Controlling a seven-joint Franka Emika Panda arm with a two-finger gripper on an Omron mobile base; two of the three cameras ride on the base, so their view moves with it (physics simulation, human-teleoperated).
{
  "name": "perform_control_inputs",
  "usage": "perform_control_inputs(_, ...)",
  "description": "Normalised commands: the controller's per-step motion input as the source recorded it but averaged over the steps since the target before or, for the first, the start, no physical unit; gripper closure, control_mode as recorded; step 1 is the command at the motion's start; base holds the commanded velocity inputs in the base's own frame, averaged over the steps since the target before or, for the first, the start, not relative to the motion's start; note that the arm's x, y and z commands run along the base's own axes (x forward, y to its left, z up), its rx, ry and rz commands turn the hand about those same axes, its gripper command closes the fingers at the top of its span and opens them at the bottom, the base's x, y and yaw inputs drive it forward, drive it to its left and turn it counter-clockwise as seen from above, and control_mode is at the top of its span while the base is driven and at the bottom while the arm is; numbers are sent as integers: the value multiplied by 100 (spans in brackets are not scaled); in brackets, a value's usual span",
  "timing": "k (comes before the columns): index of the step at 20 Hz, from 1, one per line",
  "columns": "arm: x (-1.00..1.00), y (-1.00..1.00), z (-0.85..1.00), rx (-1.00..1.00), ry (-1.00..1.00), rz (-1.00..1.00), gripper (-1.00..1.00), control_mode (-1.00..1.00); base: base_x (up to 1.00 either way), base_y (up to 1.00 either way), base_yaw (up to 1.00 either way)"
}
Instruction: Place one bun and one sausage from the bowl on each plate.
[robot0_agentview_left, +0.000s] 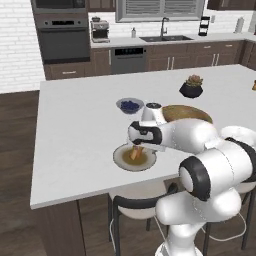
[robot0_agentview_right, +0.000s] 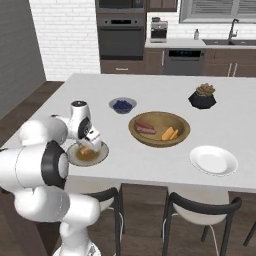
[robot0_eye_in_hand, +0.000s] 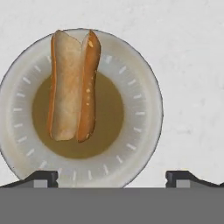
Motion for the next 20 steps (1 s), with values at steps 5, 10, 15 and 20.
perform_control_inputs(5,-93,-100,19,0,0,-2,-100,-100,0,0,0)
perform_control_inputs(10,0,0,0,0,0,0,-100,100,-45,-100,0)
perform_control_inputs(15,0,0,0,0,0,0,-100,100,30,-97,2)
perform_control_inputs(20,0,0,0,0,0,0,-100,100,100,-25,16)
